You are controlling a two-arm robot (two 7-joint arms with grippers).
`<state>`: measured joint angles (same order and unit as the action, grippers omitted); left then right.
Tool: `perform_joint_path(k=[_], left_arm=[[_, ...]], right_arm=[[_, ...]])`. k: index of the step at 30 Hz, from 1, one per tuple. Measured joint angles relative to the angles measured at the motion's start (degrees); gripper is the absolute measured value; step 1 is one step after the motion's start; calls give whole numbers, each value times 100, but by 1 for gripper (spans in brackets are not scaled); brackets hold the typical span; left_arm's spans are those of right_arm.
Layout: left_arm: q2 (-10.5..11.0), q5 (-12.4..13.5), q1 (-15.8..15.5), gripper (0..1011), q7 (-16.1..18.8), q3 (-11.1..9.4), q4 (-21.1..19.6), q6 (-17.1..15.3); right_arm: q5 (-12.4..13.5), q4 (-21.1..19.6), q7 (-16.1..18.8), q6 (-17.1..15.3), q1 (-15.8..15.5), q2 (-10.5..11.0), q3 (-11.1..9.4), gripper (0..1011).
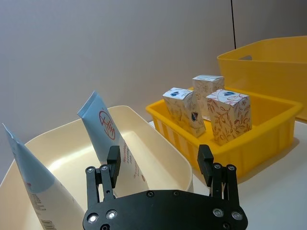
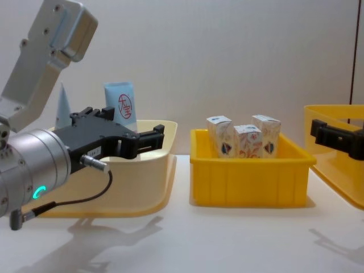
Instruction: Bimanual collaborative sorting of washing and personal care products
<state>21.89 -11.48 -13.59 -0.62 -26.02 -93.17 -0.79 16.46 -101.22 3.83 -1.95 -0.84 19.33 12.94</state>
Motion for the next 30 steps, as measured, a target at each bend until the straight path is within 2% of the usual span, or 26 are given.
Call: perform_joint_path(k=[30], left_arm=[[1, 0, 0, 1002, 0, 0, 0, 0]], right_arm=[[0, 0, 0, 0, 0, 0, 0, 1001]])
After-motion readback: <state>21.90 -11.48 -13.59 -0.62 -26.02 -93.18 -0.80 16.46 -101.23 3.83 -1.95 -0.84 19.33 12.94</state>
